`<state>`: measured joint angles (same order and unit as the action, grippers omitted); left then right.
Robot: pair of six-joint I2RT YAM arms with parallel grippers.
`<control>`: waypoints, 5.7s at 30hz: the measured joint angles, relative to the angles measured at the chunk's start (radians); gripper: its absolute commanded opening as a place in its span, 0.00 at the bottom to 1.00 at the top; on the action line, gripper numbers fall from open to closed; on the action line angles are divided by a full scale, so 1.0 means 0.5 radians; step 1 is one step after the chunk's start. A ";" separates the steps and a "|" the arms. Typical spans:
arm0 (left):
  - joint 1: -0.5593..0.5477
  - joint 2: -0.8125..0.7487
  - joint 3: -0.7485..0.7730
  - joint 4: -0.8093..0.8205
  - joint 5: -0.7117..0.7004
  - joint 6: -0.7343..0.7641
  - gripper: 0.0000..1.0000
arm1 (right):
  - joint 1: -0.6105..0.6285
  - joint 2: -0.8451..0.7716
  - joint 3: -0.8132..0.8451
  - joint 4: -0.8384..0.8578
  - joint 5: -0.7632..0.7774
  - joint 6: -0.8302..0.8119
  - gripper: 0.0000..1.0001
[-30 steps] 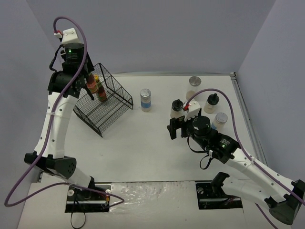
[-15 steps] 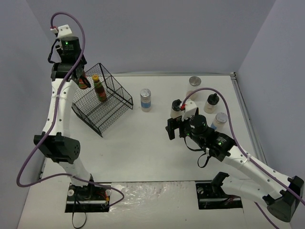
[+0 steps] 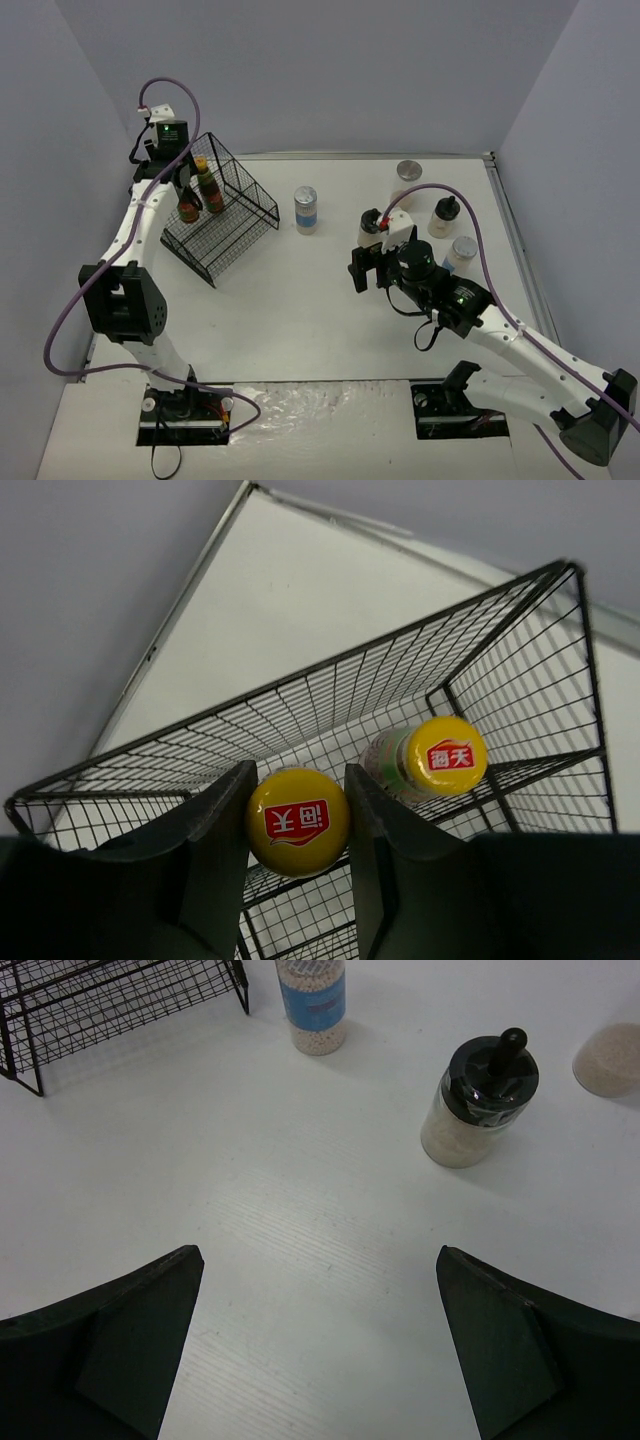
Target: Organize the condiment bottles
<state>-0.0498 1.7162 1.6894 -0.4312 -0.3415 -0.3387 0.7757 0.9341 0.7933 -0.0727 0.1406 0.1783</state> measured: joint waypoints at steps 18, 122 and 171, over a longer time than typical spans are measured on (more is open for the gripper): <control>0.030 -0.162 -0.495 0.302 -0.019 -0.132 0.58 | -0.028 -0.031 0.000 0.000 0.000 0.010 1.00; -0.359 0.139 0.708 -0.503 0.371 0.022 0.00 | -0.741 0.143 0.145 -0.117 -0.349 0.083 1.00; -0.356 0.226 0.094 -0.176 0.476 -0.187 0.97 | -0.753 0.094 0.122 -0.286 0.259 0.224 1.00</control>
<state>-0.2279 1.8290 1.7362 -0.5192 -0.1033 -0.4320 0.3993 0.9810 0.8545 -0.2158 0.2700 0.2902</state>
